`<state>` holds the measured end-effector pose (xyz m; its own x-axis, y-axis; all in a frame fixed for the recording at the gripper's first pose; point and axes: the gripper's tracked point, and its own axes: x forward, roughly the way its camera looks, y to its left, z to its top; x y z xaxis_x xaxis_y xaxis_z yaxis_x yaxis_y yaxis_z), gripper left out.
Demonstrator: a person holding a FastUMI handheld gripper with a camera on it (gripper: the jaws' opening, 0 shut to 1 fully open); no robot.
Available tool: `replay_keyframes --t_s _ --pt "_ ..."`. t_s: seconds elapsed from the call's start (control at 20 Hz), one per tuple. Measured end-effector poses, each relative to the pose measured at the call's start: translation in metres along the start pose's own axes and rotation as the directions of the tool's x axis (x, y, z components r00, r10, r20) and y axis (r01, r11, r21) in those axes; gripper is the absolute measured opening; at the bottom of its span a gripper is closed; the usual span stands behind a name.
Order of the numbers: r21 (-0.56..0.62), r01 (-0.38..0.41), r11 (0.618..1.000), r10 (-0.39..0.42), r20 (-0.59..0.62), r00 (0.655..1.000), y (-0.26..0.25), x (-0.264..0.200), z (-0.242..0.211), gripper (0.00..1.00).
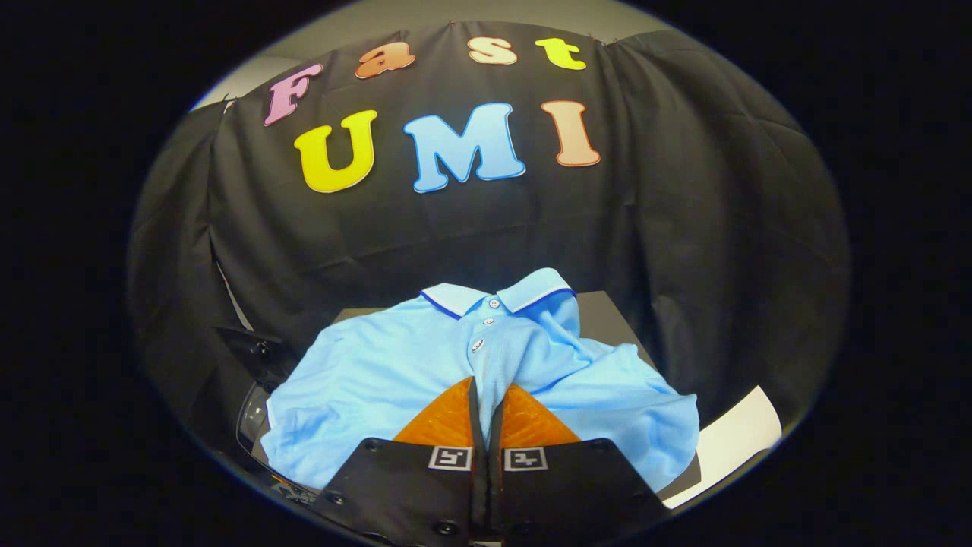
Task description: Put the clothes into the washing machine and then close the washing machine lid.
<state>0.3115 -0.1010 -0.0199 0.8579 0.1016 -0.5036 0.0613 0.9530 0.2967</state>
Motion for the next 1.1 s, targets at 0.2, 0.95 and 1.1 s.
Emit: replay_keyframes --t_s 0.2,0.95,1.1 --pt "0.002 -0.019 1.000 0.019 0.045 0.999 0.008 -0.008 0.022 0.02" --pt "-0.025 -0.165 0.986 0.167 0.221 0.961 0.085 -0.037 0.114 0.02" --pt "-0.054 -0.182 0.982 0.190 0.217 0.958 0.108 -0.033 0.111 0.02"
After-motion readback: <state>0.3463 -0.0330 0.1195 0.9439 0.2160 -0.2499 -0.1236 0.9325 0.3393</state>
